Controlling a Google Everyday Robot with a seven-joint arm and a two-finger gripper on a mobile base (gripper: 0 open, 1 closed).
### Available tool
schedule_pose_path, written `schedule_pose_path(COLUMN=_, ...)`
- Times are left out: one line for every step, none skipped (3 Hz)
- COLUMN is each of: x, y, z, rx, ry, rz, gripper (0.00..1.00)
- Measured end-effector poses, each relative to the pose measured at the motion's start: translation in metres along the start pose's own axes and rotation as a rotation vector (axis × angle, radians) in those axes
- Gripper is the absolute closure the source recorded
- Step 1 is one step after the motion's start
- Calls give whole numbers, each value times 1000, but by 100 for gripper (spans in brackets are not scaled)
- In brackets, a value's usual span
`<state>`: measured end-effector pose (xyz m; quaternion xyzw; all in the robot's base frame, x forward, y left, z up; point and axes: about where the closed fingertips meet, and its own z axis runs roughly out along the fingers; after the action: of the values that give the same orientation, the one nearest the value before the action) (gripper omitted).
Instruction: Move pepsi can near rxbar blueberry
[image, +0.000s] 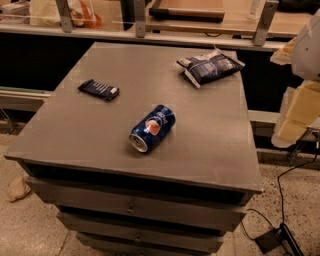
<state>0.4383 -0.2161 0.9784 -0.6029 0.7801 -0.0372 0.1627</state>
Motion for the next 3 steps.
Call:
schedule_pose_path(x=-1, y=0, z=0, rx=1, ry=-1, rz=-6, gripper=0)
schedule_pose_path(x=-7, y=1, z=0, rx=8, ry=-8, rz=-44, gripper=0)
schedule_pose_path(x=-42, y=9, z=11, rx=-80, ry=-76, rz=-209, gripper=0)
